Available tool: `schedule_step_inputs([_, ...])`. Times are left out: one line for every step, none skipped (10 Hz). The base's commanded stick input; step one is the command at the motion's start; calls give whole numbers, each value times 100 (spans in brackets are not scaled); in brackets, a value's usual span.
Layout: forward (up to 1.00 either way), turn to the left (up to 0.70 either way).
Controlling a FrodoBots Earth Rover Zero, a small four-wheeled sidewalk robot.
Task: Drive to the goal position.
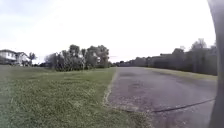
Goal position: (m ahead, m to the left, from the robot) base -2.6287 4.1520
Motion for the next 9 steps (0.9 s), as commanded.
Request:
schedule_step_inputs([0,0])
schedule_step_inputs([0,0])
schedule_step_inputs([0,0])
schedule_step_inputs([0,0])
schedule_step_inputs([0,0])
schedule_step_inputs([0,0])
schedule_step_inputs([2,0])
schedule_step_inputs([4,0])
schedule_step_inputs([1,0])
